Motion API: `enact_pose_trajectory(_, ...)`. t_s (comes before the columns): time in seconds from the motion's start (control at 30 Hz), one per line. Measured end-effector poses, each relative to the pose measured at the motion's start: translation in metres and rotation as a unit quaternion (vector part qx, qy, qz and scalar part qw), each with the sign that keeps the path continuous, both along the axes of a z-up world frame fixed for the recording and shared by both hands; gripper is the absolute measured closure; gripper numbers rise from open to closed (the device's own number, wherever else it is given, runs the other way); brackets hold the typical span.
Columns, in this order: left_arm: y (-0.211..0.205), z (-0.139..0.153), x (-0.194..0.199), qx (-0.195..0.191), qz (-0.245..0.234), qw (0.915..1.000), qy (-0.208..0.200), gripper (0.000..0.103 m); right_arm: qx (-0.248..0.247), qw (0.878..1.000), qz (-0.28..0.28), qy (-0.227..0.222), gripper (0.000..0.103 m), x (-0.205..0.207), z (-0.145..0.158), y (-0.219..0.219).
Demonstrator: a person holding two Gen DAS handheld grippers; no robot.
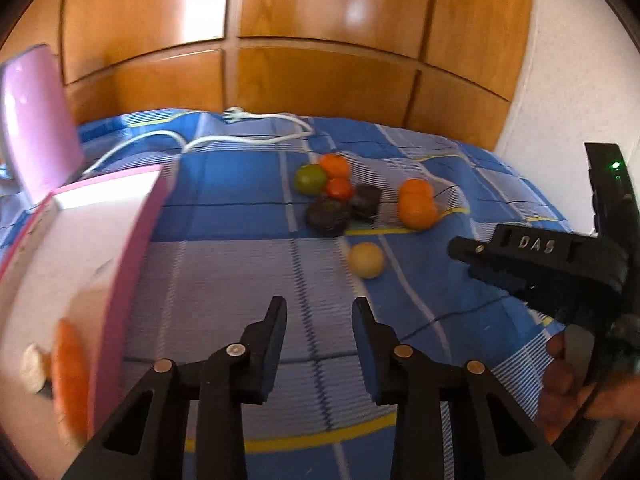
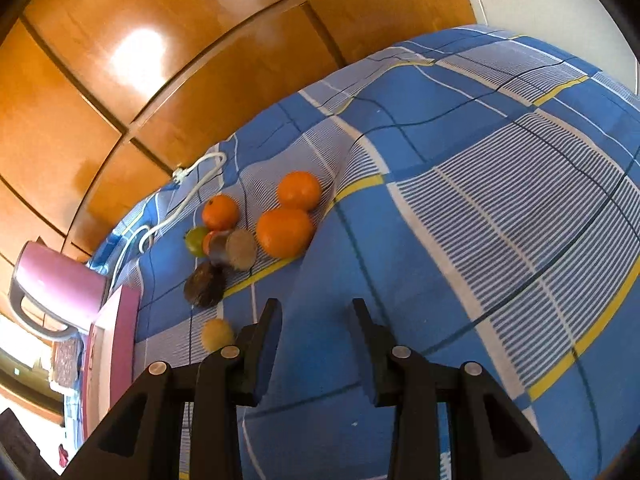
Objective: Organize fruits
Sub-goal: 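Lower the left gripper onto the small tan round fruit and close it, then grasp a mandarin orange with the right gripper while the left gripper holds the tan fruit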
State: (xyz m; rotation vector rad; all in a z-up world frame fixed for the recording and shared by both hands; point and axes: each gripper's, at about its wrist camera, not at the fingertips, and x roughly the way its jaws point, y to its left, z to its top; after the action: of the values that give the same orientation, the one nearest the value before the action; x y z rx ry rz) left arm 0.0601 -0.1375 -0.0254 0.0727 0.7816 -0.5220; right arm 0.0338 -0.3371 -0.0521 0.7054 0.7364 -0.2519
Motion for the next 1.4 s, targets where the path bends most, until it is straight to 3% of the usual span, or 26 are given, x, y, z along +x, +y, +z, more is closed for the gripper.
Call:
enact_pose_trajectory(0.33,-0.042,-0.006,0.023,-0.020,-0.049,0.9983,0.024,0.069,-0.013,1.000,-0.008,-0.016,0.068,0.011,0.005,-0.008)
enact_pose_trajectory(0.5,-0.045,-0.019,0.046,-0.038,-0.033,0.9959,0.075,0.069,-0.024,0.999,-0.008,-0.021,0.068,0.015,0.008,-0.008)
enact_pose_trajectory(0.6,-0.038,-0.021,0.056,-0.073,-0.021,0.9924,0.097,0.069,-0.031,0.999,-0.004,-0.019,0.068,0.019,0.008,-0.006)
enact_pose_trajectory(0.63,-0.036,-0.022,0.057,-0.077,-0.017,0.9920,0.099,0.076,-0.035,0.999,-0.004,-0.017,0.068,0.021,0.008,-0.005)
enact_pose_trajectory(1.0,0.008,-0.021,0.049,-0.078,0.083,0.9907,0.074,0.077,-0.084,0.996,0.001,-0.011,0.068,0.038,0.011,0.003)
enact_pose_trajectory(1.4,0.006,-0.028,0.051,-0.067,0.084,0.9914,0.074,0.076,-0.146,0.988,0.046,-0.001,0.067,0.072,0.008,0.019)
